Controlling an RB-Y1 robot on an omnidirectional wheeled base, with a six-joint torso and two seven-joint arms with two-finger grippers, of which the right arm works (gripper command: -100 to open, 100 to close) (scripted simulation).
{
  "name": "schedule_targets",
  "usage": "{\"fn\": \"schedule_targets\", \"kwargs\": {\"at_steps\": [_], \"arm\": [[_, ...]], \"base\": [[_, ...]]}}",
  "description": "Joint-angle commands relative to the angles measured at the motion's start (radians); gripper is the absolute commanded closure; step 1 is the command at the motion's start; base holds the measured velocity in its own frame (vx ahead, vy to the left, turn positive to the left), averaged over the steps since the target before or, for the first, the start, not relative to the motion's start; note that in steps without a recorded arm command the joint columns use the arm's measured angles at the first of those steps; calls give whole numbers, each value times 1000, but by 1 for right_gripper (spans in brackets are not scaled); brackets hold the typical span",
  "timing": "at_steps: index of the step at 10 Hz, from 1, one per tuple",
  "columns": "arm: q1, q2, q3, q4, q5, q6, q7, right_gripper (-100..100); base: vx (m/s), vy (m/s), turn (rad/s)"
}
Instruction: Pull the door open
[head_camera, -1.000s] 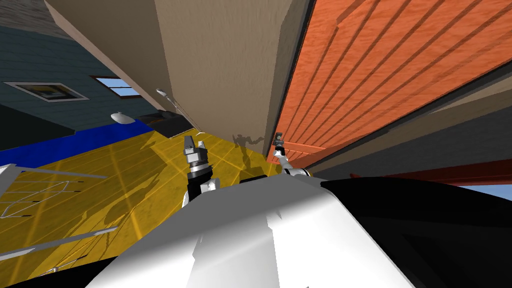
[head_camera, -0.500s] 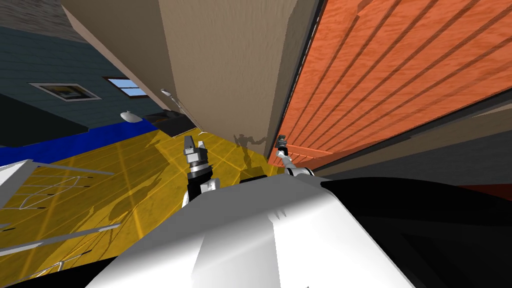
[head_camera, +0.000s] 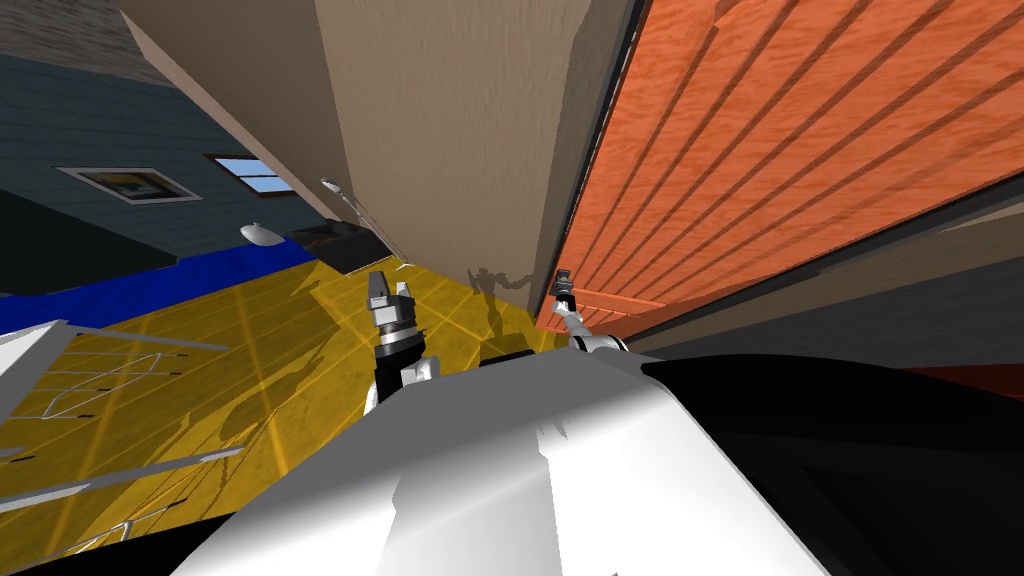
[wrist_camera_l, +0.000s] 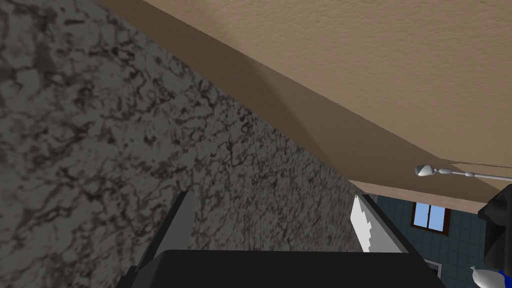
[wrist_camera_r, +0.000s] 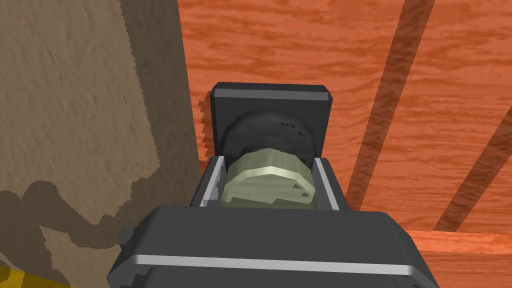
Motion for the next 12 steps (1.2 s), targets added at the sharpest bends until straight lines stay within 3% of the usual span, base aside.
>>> {"fn": "schedule_targets", "kwargs": {"at_steps": [1,8,11,12], "arm": [[0,1,0,0,0,-1,0,100],[24,-30,86,-36,15,27,-96,100],[32,-39,114,-48,19,36,-127,100],[33,-36,105,-49,18,38,-115,100]], "base": [[0,0,0],[-235,-33,134],[-217,-51,108],[-91,-8,31]]}}
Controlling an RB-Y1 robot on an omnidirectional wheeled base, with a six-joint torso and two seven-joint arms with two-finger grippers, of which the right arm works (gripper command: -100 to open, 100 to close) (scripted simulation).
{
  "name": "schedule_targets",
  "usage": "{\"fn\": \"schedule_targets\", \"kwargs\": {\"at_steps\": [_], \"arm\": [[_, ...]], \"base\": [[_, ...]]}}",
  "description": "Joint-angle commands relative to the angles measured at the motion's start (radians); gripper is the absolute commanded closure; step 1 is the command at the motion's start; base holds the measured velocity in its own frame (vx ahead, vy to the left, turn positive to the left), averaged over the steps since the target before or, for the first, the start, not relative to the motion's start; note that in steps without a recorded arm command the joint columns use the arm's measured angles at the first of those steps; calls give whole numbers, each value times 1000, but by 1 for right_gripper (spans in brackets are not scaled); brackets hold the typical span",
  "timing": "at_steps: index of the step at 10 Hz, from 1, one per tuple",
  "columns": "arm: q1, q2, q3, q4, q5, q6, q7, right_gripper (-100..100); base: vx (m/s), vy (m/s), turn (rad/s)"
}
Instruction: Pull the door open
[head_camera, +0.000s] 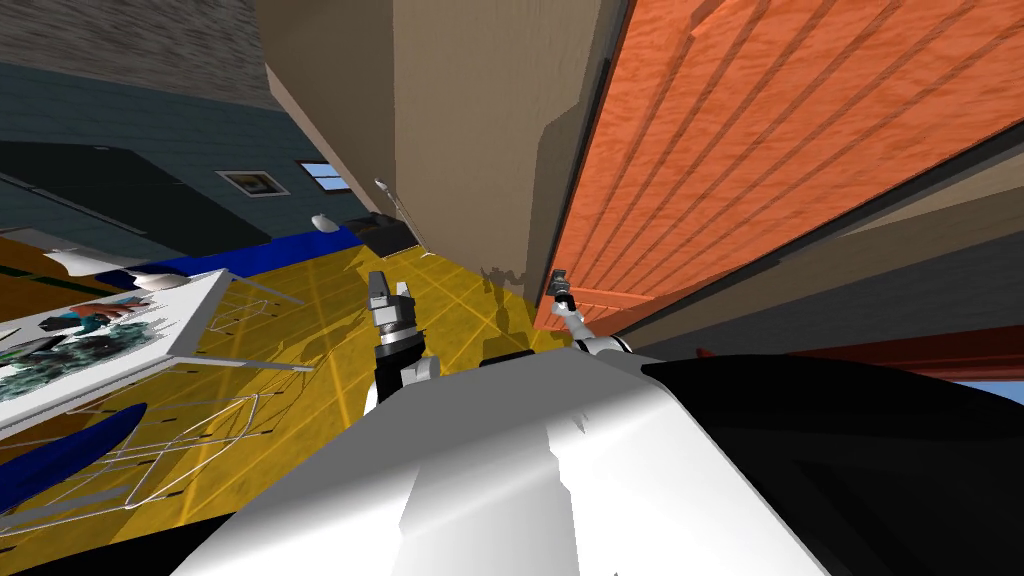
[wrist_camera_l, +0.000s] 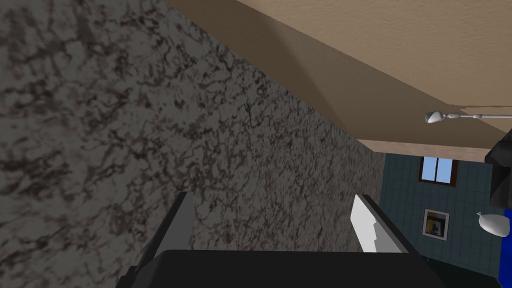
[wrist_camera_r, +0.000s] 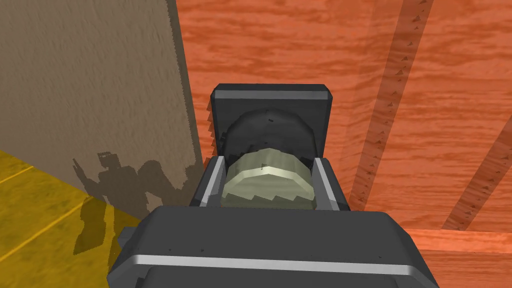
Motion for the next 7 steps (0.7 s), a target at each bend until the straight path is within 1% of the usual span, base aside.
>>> {"fn": "schedule_targets", "kwargs": {"at_steps": [1,4,5,7], "arm": [[4,-5,17,-6,4,1,-14,100],[10,-14,45,-17,11,4,-38,100],[13,-18,61,-23,14,5,-52,100],[18,-25,82,-31,19,7,-69,100]], "base": [[-157,-23,96],[-229,-46,106],[-251,-45,135],[-217,-65,111]]}}
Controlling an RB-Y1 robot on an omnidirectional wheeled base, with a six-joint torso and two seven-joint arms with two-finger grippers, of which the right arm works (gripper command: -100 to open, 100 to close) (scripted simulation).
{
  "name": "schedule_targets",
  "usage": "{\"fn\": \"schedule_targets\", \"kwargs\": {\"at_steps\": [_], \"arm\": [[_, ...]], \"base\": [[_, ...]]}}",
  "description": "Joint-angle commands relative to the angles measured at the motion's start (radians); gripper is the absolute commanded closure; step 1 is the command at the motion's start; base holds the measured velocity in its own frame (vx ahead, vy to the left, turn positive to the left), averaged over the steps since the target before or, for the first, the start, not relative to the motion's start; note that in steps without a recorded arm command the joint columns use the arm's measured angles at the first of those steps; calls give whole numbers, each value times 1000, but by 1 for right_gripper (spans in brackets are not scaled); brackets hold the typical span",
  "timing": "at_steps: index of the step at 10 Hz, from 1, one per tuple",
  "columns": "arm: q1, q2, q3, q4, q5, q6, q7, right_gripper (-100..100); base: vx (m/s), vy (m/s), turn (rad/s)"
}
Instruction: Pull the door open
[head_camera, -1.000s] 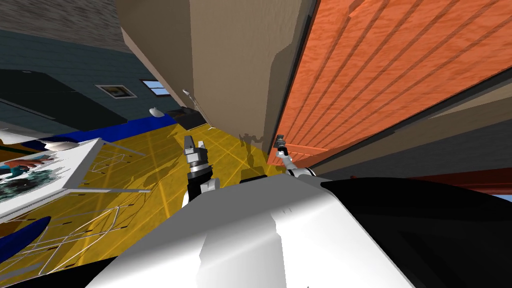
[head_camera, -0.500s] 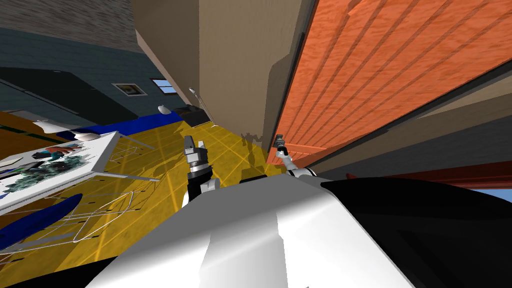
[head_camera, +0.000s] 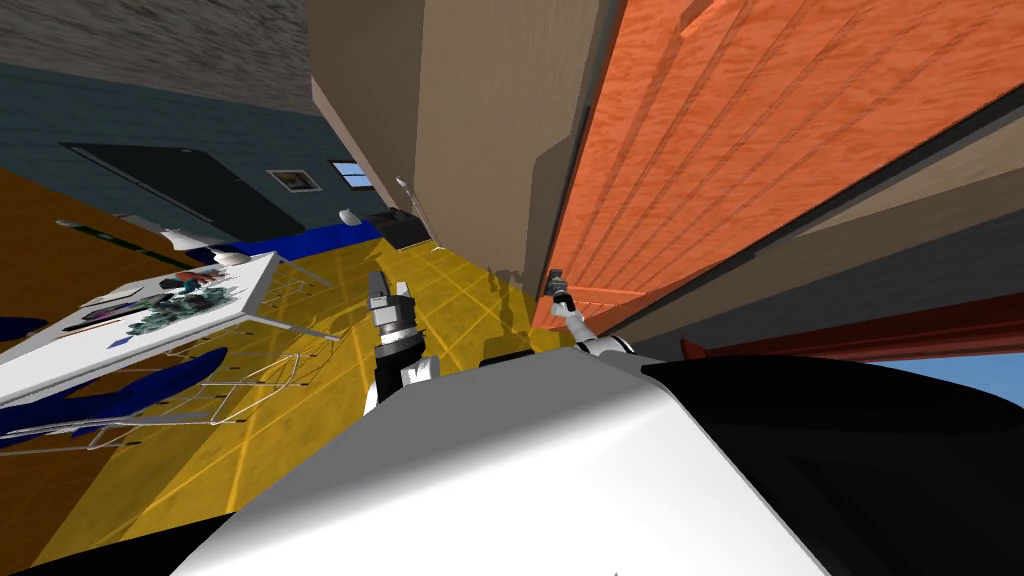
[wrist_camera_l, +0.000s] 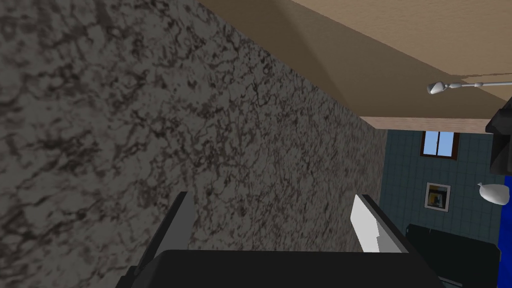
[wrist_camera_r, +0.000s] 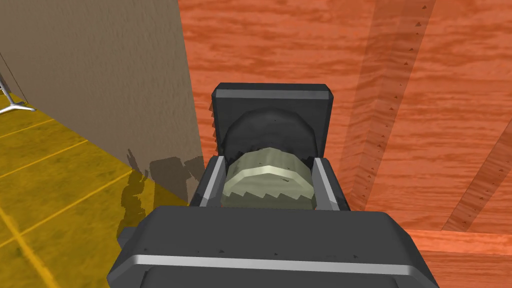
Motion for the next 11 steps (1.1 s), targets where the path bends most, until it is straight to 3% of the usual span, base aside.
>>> {"fn": "schedule_targets", "kwargs": {"at_steps": [1,3,4,5,11], "arm": [[1,-5,17,-7,4,-2,-16,100],[5,-10,36,-14,9,0,-32,100],[2,-12,29,-11,7,-1,-27,100],[25,-34,73,-37,15,-1,-66,100],[91,-116,205,-128,39,-10,-190,100]], "base": [[-204,-54,87],[-244,-28,82],[-101,-24,32],[-96,-7,-34],[-103,-8,-44]]}}
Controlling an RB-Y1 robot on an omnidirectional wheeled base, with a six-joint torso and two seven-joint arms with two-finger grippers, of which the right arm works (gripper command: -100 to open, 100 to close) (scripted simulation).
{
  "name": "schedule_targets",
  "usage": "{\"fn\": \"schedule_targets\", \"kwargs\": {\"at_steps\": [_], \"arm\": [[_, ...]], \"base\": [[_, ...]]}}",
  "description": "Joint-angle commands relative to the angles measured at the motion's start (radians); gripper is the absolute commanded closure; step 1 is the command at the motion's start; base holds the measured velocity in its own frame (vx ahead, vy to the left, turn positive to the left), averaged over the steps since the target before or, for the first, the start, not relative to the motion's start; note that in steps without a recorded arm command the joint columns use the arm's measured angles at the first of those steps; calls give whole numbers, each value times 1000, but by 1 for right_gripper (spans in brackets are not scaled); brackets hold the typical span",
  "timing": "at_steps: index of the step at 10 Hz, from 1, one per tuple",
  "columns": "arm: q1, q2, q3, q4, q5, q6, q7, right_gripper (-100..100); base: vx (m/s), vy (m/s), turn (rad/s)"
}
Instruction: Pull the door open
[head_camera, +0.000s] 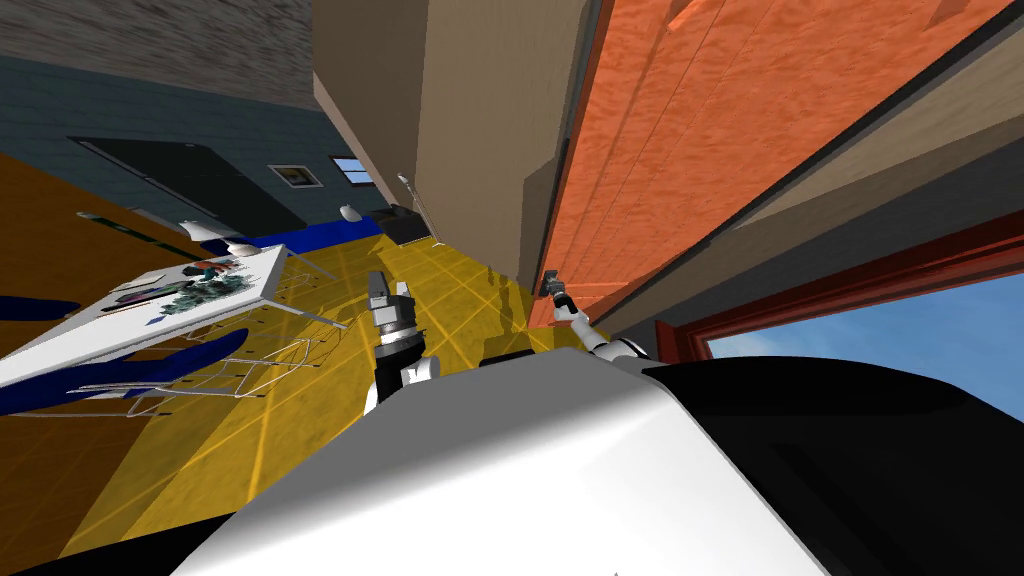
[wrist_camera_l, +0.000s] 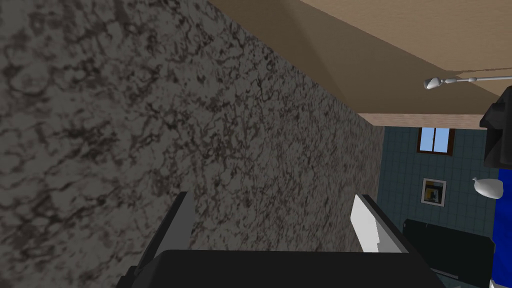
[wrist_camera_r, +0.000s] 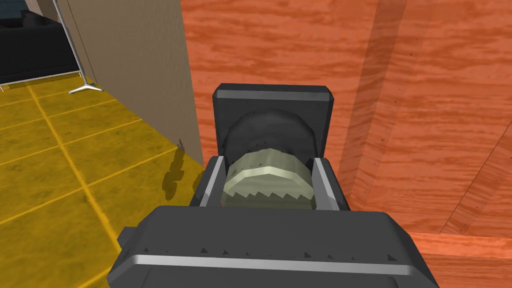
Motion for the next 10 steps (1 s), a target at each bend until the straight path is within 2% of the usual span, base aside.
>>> {"fn": "schedule_targets", "kwargs": {"at_steps": [1,6,7,8,10], "arm": [[18,-27,35,-27,7,-7,-39,100],[65,-86,130,-92,24,-13,-128,100],[57,-78,121,-80,23,-12,-115,100],[84,-112,154,-105,33,-40,-150,100],[116,-159,193,-138,46,-77,-191,100]], "base": [[-86,-11,-48],[-96,-19,-41],[-41,-5,-2],[-10,3,-88],[-6,12,-125]]}}
